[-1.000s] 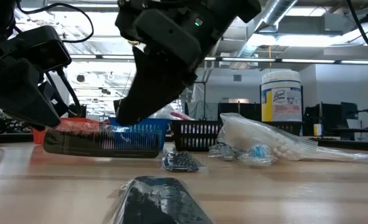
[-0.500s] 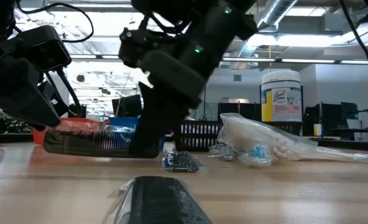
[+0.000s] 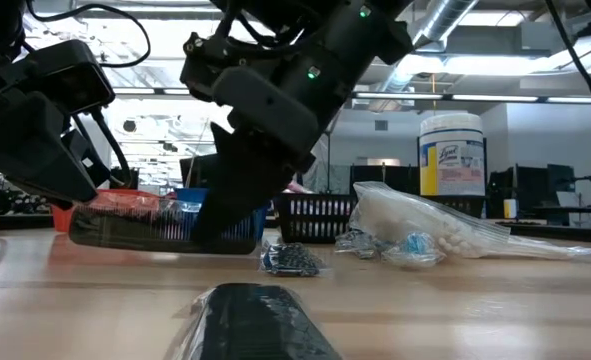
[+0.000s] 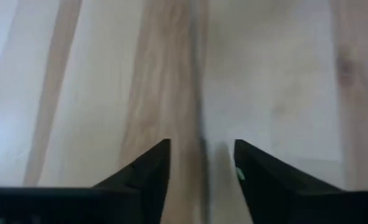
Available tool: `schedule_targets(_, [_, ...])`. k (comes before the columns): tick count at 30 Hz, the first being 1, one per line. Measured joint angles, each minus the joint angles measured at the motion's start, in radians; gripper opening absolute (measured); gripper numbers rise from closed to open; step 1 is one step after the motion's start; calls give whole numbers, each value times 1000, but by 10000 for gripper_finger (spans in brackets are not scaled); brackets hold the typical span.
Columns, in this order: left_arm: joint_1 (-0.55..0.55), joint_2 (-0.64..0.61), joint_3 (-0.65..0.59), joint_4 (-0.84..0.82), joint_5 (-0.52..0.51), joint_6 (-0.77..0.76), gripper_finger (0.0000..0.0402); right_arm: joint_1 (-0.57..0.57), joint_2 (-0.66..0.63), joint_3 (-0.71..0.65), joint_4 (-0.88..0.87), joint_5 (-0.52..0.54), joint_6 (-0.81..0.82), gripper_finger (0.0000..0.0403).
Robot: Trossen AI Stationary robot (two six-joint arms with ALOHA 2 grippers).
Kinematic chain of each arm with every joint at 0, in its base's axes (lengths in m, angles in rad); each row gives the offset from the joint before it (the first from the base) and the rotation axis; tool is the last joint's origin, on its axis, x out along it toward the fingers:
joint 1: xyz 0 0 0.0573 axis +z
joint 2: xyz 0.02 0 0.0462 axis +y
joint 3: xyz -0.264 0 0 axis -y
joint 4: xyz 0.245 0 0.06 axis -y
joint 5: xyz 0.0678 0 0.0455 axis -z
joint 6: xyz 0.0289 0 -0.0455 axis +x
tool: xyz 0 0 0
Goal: Pick & Place Travel size toiletries
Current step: Put the black comb into the right black bin
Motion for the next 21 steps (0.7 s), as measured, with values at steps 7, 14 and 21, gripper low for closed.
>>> schedule_targets(7, [0,0,0,20,0,1,0,-2,0,0,-35,0,14,42])
schedule_targets(14, [-1,-31,0,75,-18,66,3,3,0,0,-40,-1,17,11])
schedule_targets(21, [-1,-220,0,76,-65,207,38,18,-28,26,-60,36,-19,5])
